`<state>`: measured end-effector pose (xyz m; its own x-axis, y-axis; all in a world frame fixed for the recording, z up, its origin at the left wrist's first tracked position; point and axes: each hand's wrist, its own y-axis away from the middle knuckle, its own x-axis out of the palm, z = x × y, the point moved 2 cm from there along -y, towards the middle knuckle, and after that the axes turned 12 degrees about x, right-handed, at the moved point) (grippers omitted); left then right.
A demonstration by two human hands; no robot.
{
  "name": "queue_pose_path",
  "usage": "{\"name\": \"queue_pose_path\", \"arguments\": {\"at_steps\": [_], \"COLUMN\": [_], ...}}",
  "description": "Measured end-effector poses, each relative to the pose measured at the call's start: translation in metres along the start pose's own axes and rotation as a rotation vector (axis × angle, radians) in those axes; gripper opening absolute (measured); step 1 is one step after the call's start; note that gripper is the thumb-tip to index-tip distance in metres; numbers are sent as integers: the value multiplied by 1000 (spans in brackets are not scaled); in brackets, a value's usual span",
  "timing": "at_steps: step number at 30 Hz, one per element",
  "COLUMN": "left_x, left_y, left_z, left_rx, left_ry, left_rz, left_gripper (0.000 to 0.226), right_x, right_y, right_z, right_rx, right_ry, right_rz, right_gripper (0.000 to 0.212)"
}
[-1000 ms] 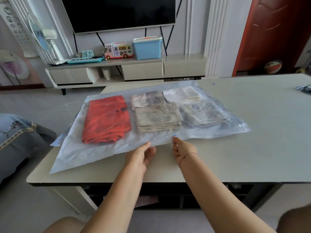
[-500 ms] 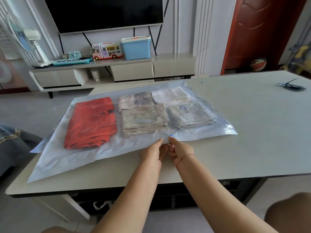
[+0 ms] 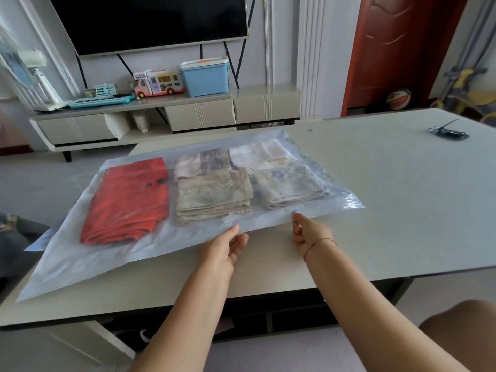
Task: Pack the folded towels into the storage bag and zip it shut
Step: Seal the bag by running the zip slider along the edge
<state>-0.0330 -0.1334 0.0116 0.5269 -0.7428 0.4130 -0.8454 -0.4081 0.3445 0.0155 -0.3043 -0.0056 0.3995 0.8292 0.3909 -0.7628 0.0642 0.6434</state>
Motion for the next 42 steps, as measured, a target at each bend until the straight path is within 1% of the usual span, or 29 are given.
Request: {"name": "queue_pose_path", "arguments": {"at_steps": [3,4,7,9,11,15,18,22,23,25,29,31,33,36,39,42], "left_x": [11,19,51,70,82,84,82,82,81,79,86,98,115,137,143,142], "left_y": [3,5,17,20,19,16,15,17,16,15,15,19,26,32,29,28], "left_z": [10,15,30,41,49,48,43,35,35,37,49,57,67,79,83,81], "left_rx": [11,4,-78,-100,-90,-56,-48,-21,-22,-26,-18,-56,-123,-161,-144,-182], "left_ry": [67,83,69,47,46,60,68,77,70,58,90,107,93,75,71,74], "left_rz": [-42,-31,69,92,65,18,24,58,63,46,-14,17,88,137,128,156], "left_gripper": [16,17,14,24,30,17,6,8,13,22,22,23,25,31,25,19], "right_x": [-4,-4,-4,-5,-6,-8,-13,-29,-35,-44,-49,-51,-53,-55,-57,-57], "right_y": [1,1,3,4,4,4,3,-2,-4,-6,-7,-7,-7,-7,-8,-9], "right_z": [-1,-1,-1,-2,-2,2,8,32,38,46,46,44,43,44,47,48], "right_rx": [-5,-3,11,20,13,7,-12,-48,-56,-63,-43,-31,-17,-11,-41,-37], "right_ry": [0,-1,-21,-37,-49,-64,-76,-112,-124,-112,-69,-61,-64,-94,-110,-167], "right_rz": [19,27,51,61,56,49,31,-10,-18,-29,-3,8,24,46,15,-6], "right_gripper": [30,30,32,36,39,40,34,27,26,24,19,16,15,21,28,27]}}
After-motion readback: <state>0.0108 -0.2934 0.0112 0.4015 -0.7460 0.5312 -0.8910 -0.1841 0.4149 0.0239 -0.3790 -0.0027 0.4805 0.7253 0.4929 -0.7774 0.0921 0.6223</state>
